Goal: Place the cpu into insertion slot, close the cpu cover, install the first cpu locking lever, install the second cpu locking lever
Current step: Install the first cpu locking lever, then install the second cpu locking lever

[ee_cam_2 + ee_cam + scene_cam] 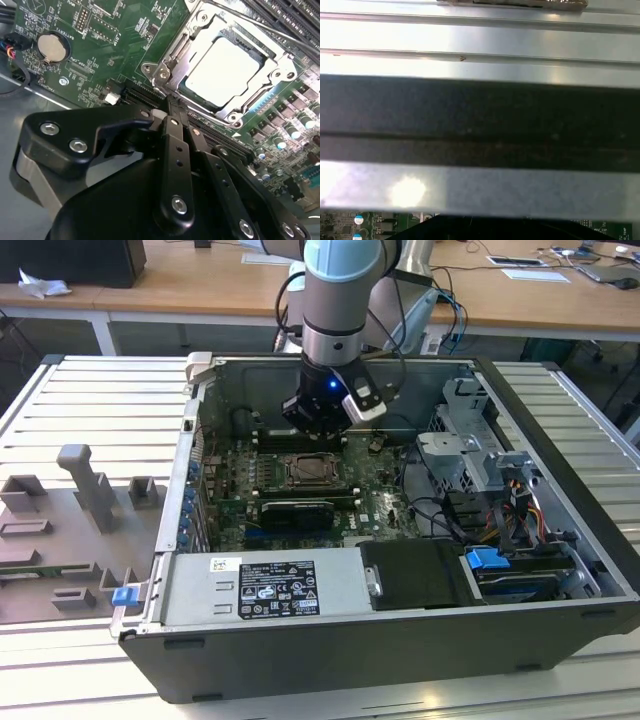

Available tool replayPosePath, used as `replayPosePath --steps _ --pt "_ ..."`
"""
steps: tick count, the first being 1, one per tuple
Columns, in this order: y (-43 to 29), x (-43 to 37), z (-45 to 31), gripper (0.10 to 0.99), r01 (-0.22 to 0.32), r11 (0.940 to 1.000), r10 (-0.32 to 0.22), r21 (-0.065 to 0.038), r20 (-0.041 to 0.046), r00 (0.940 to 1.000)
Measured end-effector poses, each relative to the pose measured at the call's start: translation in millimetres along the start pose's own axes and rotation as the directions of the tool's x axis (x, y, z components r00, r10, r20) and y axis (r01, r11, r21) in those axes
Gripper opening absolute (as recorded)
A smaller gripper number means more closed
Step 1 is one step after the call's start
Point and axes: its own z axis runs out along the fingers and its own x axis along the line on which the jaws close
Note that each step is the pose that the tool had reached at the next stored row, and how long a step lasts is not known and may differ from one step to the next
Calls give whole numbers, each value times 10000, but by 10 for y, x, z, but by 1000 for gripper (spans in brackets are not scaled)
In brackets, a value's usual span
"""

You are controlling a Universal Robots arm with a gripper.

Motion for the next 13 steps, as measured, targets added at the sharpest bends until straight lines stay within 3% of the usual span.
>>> replayPosePath --steps 13 --pt "-70 3 -6 106 -1 10000 1 0 0 10000"
